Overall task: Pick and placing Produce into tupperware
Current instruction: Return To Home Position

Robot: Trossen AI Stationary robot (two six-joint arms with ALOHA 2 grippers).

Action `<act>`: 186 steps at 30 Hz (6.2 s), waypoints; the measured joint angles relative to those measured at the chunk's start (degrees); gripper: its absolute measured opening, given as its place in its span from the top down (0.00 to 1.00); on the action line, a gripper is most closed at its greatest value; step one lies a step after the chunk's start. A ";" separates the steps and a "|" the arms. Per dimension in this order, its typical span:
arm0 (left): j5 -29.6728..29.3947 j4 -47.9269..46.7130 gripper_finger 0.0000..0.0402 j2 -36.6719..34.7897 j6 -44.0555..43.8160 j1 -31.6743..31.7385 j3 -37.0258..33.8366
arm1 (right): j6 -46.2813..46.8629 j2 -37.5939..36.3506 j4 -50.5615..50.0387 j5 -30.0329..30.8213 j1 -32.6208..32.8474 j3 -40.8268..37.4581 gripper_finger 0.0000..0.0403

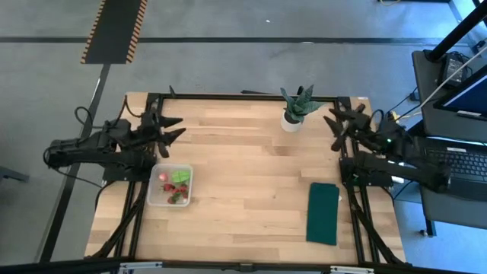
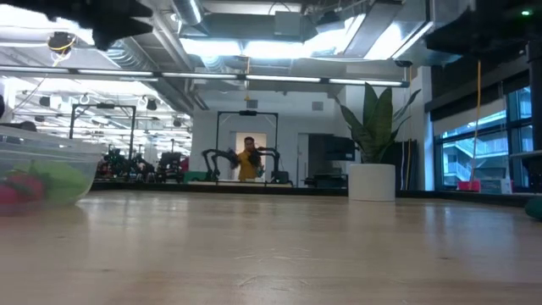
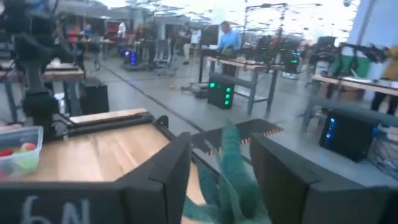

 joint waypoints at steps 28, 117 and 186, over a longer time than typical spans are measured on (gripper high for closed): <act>-1.32 9.11 0.54 -16.22 -4.35 0.05 -23.77 | 6.12 -9.59 -9.67 -2.55 -0.54 -0.71 0.58; -4.51 15.14 0.53 -11.12 6.42 0.16 -26.82 | 14.86 -9.51 14.37 -2.54 -0.50 -23.90 0.58; -4.54 15.12 0.53 -11.12 6.46 0.16 -26.82 | 14.79 -9.51 14.32 -2.53 -0.52 -23.83 0.58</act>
